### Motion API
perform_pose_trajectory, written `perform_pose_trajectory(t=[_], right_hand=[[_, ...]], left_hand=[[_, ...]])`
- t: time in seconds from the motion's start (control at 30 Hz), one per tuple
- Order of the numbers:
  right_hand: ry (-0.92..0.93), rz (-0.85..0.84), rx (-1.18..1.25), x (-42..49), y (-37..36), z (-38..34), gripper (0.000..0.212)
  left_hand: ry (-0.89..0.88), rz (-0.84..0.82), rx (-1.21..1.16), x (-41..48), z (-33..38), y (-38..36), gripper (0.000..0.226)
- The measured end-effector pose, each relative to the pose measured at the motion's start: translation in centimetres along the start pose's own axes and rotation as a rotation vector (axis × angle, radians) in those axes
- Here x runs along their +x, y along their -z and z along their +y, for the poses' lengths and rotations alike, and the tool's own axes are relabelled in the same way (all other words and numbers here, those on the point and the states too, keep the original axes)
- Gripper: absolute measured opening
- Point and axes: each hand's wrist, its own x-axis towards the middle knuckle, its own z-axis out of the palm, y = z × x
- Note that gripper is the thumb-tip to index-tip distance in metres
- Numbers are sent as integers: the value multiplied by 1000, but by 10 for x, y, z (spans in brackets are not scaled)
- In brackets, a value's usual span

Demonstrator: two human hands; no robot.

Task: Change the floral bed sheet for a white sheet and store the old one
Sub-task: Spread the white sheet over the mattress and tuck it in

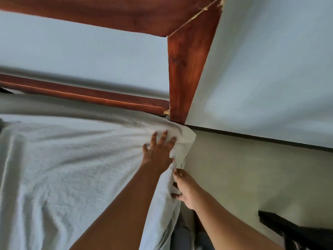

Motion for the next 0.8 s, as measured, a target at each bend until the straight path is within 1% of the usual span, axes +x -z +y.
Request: perform_pose_trajectory(t=[0.07,0.17,0.27,0.33,0.43,0.5,0.57,0.7,0.8], right_hand=[[4,-50,-77,-9,3,10,47],[52,-131,-119,-22,9,31,51],[160,-156,-173,-22,9,43,68],[177,-152,-159,-19,9,42,70],[162,-146,-98,-8,14,34,68],[158,-118,-25,2,16,25,66],[159,-125,45,19,13,20,66],[181,-83,221,44,11,2,61],[226,-38,309,49,16,-20,58]], left_hand=[[-7,19,35,0,4,-1,88],[-13,73,91,11,16,5,97],[-27,83,167,32,15,12,103],[-40,82,217,48,16,14,103],[-37,99,304,63,24,13,88],[-11,135,348,64,33,7,77],[34,184,360,59,40,4,68],[106,268,266,39,45,6,62],[107,369,212,16,46,16,57]])
